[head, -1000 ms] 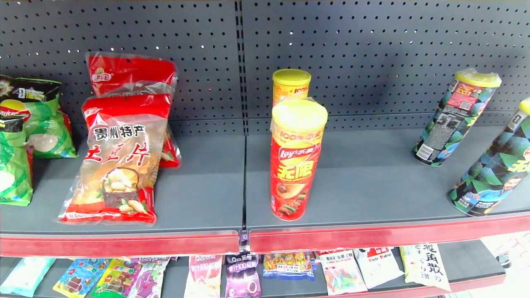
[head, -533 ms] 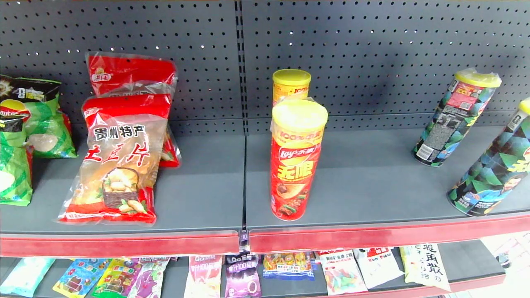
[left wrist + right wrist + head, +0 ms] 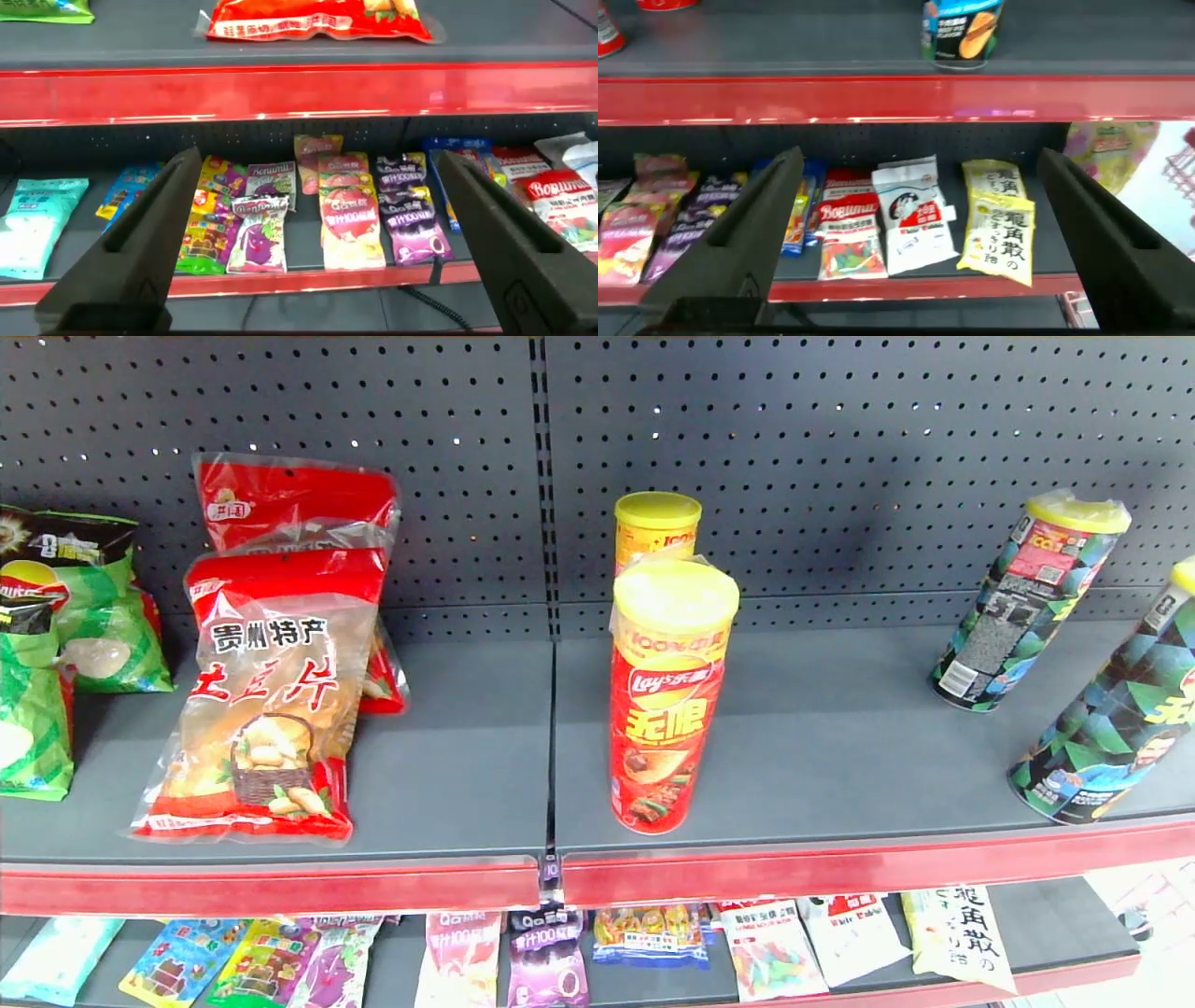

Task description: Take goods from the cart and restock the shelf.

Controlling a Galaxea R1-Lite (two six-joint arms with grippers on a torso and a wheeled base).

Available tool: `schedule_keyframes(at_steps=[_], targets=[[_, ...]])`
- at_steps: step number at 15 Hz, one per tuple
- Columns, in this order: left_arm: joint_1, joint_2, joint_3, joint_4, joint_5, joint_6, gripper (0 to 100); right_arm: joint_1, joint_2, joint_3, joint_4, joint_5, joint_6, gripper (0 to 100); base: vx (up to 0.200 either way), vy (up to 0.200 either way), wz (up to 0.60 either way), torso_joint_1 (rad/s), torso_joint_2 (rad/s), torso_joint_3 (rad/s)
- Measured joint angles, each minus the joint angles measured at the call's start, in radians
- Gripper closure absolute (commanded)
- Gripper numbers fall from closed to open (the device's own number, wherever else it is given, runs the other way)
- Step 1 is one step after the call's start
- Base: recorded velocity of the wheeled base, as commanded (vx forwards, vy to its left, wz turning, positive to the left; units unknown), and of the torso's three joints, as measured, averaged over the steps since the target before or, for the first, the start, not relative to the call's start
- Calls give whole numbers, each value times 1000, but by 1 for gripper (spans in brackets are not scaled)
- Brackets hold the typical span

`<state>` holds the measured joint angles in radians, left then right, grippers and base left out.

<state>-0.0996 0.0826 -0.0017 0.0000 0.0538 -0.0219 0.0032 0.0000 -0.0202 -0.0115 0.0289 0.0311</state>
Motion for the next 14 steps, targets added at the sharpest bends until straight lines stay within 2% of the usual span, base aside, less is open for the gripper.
schedule_keyframes(at_steps=[1, 4, 6, 8, 14], targets=[[0, 0, 0, 0, -1, 0, 0, 0, 0, 1, -4, 2, 39, 0, 0, 0, 0, 0, 0, 0], [0, 0, 0, 0, -1, 1, 0, -1, 0, 1, -3, -4, -15, 0, 0, 0, 0, 0, 0, 0], [0, 0, 0, 0, -1, 4, 0, -2, 0, 6, 5, -52, -11, 0, 0, 0, 0, 0, 0, 0], [0, 1, 0, 0, -4, 20, 0, -3, 0, 16, 9, -44, -40, 0, 0, 0, 0, 0, 0, 0], [0, 2, 0, 0, -4, 22, 0, -3, 0, 20, 10, -42, -31, 0, 0, 0, 0, 0, 0, 0]])
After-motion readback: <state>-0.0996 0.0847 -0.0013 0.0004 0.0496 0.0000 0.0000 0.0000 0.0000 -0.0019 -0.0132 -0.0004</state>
